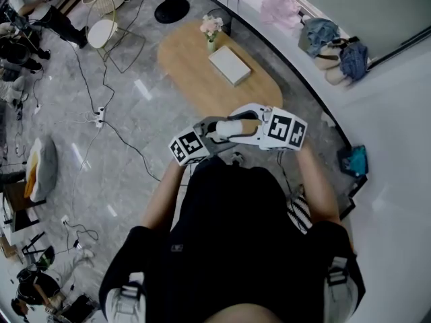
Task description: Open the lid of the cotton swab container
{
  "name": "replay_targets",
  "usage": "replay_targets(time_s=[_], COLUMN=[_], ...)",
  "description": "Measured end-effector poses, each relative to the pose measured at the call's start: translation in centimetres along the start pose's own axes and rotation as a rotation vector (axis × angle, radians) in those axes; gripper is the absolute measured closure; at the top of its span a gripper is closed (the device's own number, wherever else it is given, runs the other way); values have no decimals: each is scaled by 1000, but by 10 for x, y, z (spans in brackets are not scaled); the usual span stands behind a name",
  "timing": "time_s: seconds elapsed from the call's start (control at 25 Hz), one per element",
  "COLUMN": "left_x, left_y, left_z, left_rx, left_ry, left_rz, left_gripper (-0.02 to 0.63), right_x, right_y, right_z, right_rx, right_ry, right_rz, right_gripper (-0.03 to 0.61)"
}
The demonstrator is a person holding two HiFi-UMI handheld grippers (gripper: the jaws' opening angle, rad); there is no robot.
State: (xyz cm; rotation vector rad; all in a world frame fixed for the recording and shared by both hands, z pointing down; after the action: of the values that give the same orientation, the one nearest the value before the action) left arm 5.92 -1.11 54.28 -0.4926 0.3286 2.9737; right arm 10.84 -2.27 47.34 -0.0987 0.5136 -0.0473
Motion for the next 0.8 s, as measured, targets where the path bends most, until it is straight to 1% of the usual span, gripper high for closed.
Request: replay_targets(time_s=[0.16, 0.32, 0.52, 0.64, 0.8], left_x=[-1, -2, -1, 0, 3], left_y=[-2, -5, -7, -7, -8], left_z=[-1, -1, -1, 0, 2], left_rx=[-7, -17, -15, -7, -9], left_ry=[15, 28, -3, -7, -11], left_rz=[-11, -13, -15, -19, -25], left_gripper=[387, 388, 388, 390, 390], right_x=[-3, -4, -7, -9, -11], right_y=[2, 5, 7, 7, 6], right_z=[-3, -5, -5, -4, -5], right_rx=[39, 45, 47, 61, 48], right_ry=[37, 70, 74, 84, 84], right_rz=[-5, -30, -38, -33, -41], right_gripper=[376, 388, 388, 382, 390])
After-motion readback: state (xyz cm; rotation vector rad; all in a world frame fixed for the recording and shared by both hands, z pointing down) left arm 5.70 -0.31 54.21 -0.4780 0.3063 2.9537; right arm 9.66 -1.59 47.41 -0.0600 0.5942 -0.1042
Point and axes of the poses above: the fingertips, and each gripper's own axes: x backward along the fingers, y to its left, z out of its underside, the point moved 5 cm from there along x, backward along the fingers
